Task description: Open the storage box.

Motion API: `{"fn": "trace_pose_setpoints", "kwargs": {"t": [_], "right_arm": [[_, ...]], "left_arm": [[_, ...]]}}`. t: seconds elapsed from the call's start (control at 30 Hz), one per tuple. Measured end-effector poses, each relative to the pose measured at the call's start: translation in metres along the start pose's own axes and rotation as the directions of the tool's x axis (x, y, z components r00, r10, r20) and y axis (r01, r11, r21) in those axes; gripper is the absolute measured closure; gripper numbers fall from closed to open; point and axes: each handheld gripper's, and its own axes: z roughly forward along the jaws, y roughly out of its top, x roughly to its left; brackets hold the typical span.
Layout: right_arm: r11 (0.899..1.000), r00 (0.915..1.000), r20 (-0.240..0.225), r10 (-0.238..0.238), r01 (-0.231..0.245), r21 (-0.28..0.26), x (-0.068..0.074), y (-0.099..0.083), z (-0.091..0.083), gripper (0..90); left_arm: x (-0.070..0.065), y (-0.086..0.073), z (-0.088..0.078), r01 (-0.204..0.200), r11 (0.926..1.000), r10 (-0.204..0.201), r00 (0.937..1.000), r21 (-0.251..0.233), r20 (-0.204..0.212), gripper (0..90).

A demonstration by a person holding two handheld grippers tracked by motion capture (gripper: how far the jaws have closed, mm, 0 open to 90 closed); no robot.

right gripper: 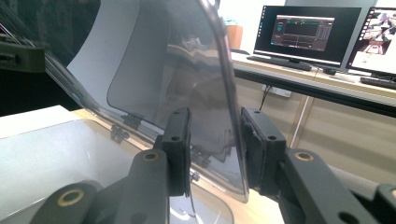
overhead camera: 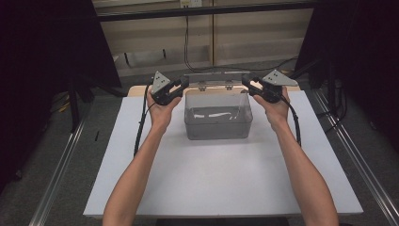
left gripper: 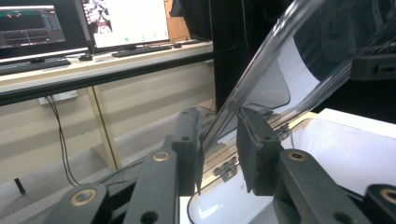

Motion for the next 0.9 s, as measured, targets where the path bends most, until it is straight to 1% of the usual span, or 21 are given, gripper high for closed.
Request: {"fn": "trace_pose_setpoints", "kwargs": {"t": [0.17,0.3,0.33,0.4,0.5,0.53,0.7,0.77,0.9], "right_arm": [[1.0,1.0,0.001,-0.004,0.004,0.001,-0.003,0.002,0.004,65.8],[1.0,1.0,0.004,0.002,-0.002,-0.008,-0.005,0.002,0.006,66.6],[1.0,0.9999,0.004,0.011,-0.011,-0.008,-0.005,0.002,0.006,66.7],[1.0,1.0,0.004,0.008,-0.008,-0.008,-0.007,0.003,0.009,66.6],[0.999,0.9995,0.001,0.032,-0.032,-0.002,-0.009,0.005,0.011,66.4],[1.0,0.9996,-0.001,0.03,-0.03,-0.007,-0.01,0.004,0.011,66.5],[0.999,0.999,-0.005,0.045,-0.045,-0.019,-0.013,0.004,0.015,67.2],[0.999,0.9986,-0.009,0.051,-0.052,-0.017,-0.015,0.005,0.017,67.7],[0.999,0.9988,-0.009,0.047,-0.047,-0.008,-0.018,0.008,0.021,67.5]], "left_arm": [[0.003,0.002,0.005,-0.016,0.9999,0.016,0.9999,0.006,-0.004,71.8],[0.005,0.003,0.009,-0.014,0.9999,0.014,0.9999,0.006,-0.006,72.3],[0.005,0.002,0.01,-0.013,0.9999,0.013,0.9999,0.006,-0.001,72.2],[0.005,0.0,0.014,-0.001,1.0,0.001,1.0,0.007,-0.003,70.5],[0.007,-0.003,0.019,0.003,0.9999,-0.003,1.0,0.015,-0.009,69.3],[0.007,-0.003,0.021,0.005,0.9999,-0.005,1.0,0.016,-0.006,68.9],[0.011,-0.001,0.026,-0.024,0.9991,0.024,0.9997,0.036,-0.003,69.2],[0.012,0.0,0.027,-0.021,0.9989,0.021,0.9998,0.041,-0.002,69.4],[0.014,0.0,0.031,-0.017,0.9989,0.018,0.9998,0.043,-0.006,69.9]]}}
